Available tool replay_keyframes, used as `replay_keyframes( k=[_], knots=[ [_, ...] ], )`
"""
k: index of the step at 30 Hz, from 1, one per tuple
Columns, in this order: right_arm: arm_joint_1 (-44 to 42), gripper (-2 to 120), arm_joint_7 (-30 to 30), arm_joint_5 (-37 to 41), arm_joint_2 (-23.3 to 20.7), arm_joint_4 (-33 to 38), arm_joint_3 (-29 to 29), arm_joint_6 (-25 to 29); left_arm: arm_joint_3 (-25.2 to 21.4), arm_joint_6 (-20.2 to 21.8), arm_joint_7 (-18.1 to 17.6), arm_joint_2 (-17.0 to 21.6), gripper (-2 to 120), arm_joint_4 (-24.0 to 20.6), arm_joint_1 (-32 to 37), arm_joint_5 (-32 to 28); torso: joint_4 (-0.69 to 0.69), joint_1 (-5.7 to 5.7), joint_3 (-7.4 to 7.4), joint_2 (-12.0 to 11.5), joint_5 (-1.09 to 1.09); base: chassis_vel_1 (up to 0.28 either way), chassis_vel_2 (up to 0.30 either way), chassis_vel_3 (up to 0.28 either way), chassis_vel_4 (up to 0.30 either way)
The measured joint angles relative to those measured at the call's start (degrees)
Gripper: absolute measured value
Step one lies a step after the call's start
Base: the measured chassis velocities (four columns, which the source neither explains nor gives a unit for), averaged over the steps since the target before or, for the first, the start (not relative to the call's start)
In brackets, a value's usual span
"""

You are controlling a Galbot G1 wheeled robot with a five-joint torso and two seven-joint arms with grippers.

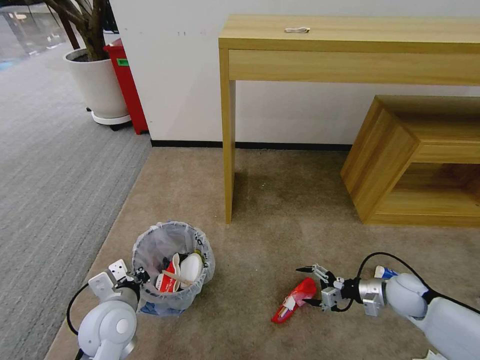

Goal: Pick up the trash bin and place the garbage on the floor into it.

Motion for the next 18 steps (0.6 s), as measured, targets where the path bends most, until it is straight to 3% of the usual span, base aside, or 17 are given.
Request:
replay_keyframes(
  k=[18],
  knots=[
    [3.7, 98, 0.1, -2.1, 6.3, -7.3, -4.9, 1.4, -0.3, 0.0, -0.2, -0.3, 0, 0.0, -0.3, -0.5, 0.00, 0.00, 0.00, 0.0, 0.00, 0.000, 0.000, 0.000, 0.000]
  ],
)
